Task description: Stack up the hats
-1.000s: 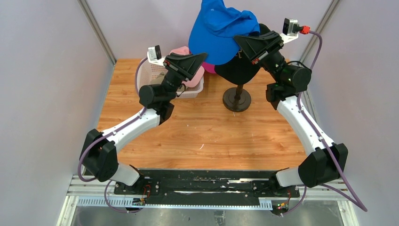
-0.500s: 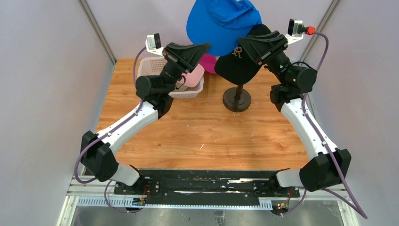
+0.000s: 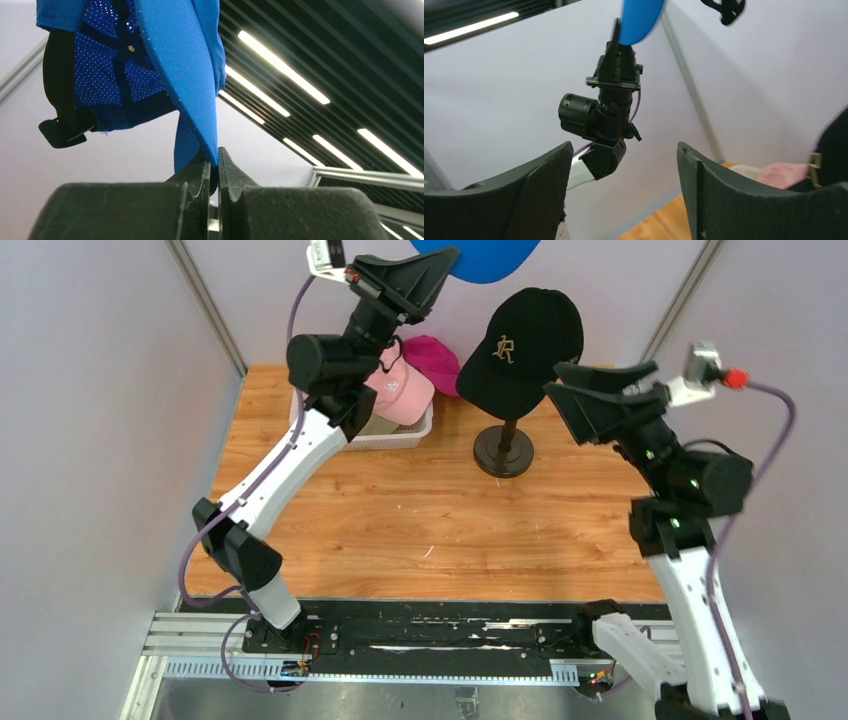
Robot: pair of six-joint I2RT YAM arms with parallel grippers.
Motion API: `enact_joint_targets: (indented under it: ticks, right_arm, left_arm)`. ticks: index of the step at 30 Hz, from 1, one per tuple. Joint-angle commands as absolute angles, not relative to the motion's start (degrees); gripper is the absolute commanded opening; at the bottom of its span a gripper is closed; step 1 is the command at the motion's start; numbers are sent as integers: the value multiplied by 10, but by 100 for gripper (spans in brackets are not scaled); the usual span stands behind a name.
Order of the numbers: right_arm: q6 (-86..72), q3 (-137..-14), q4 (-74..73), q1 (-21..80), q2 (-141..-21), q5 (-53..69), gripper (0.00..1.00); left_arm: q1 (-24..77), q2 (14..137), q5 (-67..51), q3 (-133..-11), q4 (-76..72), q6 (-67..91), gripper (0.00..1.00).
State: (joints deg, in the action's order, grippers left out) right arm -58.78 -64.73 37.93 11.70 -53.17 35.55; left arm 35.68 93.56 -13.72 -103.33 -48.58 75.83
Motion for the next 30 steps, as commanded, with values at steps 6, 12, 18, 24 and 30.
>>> enact_joint_targets:
  ticks: [6, 12, 18, 24, 30]
  right_arm:
    - [-260, -670, -100, 110, -286, 143, 78]
    - [-209, -672, -191, 110, -248, 116, 81]
    - [-193, -649, -213, 109, -228, 113, 81]
    - [-178, -642, -227, 110, -221, 107, 82]
    - [-165, -642, -237, 109, -212, 103, 82]
  left_arm:
    - [353, 1029, -118, -1124, -370, 819, 0]
    - [353, 1067, -94, -1175, -326, 813, 0]
    - [354, 1116, -87, -1239, -314, 832, 0]
    - [362, 1173, -79, -1298, -308, 860, 0]
    - [372, 1223, -76, -1353, -293, 873, 0]
